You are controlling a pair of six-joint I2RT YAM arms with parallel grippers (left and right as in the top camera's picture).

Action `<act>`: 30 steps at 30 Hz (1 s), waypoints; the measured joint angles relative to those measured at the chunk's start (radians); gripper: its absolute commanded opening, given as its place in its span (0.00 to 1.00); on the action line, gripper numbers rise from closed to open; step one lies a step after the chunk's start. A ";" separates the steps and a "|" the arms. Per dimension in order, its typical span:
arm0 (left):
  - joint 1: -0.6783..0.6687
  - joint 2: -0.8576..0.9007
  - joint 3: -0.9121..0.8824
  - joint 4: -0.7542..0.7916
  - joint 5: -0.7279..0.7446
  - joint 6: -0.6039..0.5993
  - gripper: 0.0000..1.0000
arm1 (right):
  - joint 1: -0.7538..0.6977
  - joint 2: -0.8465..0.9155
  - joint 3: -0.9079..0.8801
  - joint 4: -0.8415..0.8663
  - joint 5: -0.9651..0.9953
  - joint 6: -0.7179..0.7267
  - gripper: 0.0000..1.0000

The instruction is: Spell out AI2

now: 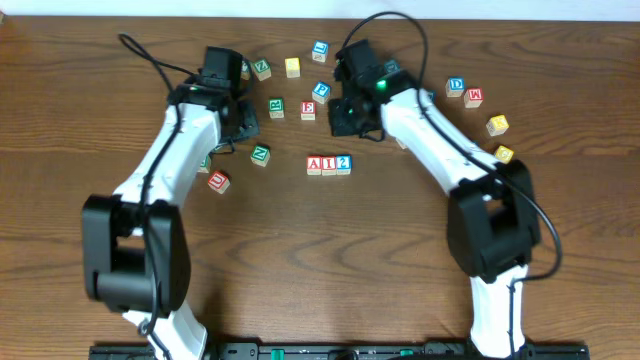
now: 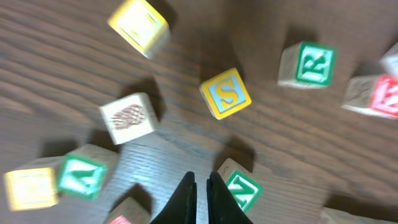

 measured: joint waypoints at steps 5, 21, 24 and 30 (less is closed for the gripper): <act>0.047 -0.164 0.003 -0.024 -0.001 0.001 0.15 | -0.054 -0.146 0.005 -0.052 0.000 -0.024 0.04; 0.177 -0.493 0.026 -0.132 -0.008 0.031 0.76 | -0.287 -0.411 0.028 -0.286 0.013 -0.083 0.41; 0.177 -0.507 0.026 -0.142 -0.008 0.031 0.85 | -0.310 -0.443 0.028 -0.317 0.014 -0.105 0.55; 0.177 -0.508 0.026 -0.161 -0.008 0.027 0.96 | -0.325 -0.523 0.028 -0.351 0.012 -0.124 0.79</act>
